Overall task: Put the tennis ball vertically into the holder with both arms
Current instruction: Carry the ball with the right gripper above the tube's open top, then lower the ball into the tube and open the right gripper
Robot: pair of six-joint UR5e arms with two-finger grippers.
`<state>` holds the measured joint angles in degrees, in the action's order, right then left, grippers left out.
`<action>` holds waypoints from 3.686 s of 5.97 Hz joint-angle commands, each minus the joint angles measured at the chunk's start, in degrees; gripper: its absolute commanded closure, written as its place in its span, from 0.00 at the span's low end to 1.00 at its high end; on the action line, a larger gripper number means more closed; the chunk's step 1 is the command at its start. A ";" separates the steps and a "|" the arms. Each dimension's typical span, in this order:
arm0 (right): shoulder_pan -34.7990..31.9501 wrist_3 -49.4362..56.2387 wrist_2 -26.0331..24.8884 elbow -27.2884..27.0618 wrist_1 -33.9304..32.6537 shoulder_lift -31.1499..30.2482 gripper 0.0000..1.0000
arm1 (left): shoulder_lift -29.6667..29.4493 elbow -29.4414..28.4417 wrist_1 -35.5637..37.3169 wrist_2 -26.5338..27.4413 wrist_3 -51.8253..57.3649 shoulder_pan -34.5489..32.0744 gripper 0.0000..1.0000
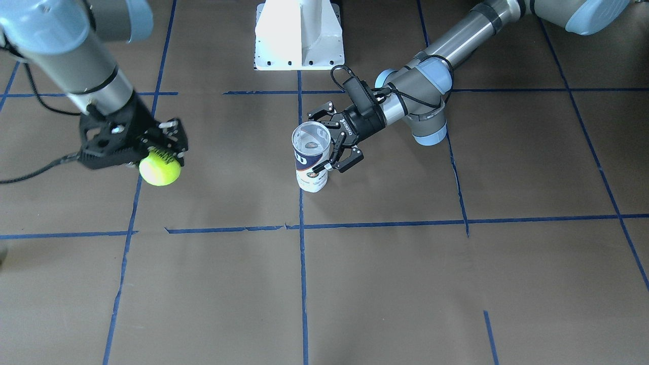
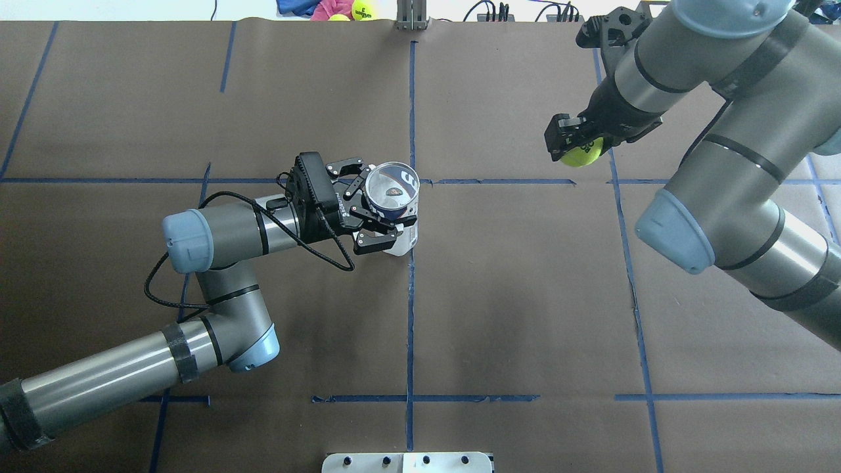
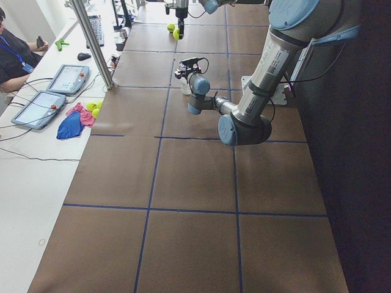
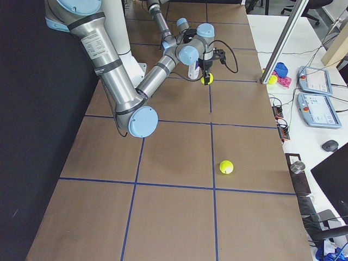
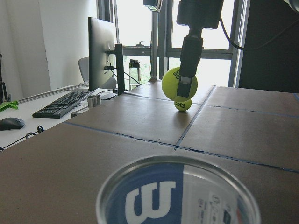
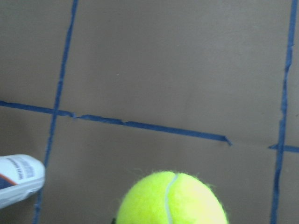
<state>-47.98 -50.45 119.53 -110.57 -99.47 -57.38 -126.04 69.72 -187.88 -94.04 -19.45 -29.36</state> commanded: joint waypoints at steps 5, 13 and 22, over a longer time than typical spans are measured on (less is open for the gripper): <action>11.42 -18.45 -8.44 13.49 -11.98 26.93 0.92 | -0.09 -0.03 0.06 0.00 -0.06 0.88 0.14; 13.00 -18.02 -9.76 17.06 -11.36 27.23 0.81 | -0.09 -0.11 -0.03 0.09 -0.06 0.88 0.13; 12.83 -14.53 -9.76 16.27 -11.54 25.74 0.01 | 0.00 -0.03 -0.20 0.09 -0.06 0.71 0.14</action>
<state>-34.63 -67.09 109.73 -93.82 -111.01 -31.03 -126.10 69.63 -187.96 -93.95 -19.51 -28.55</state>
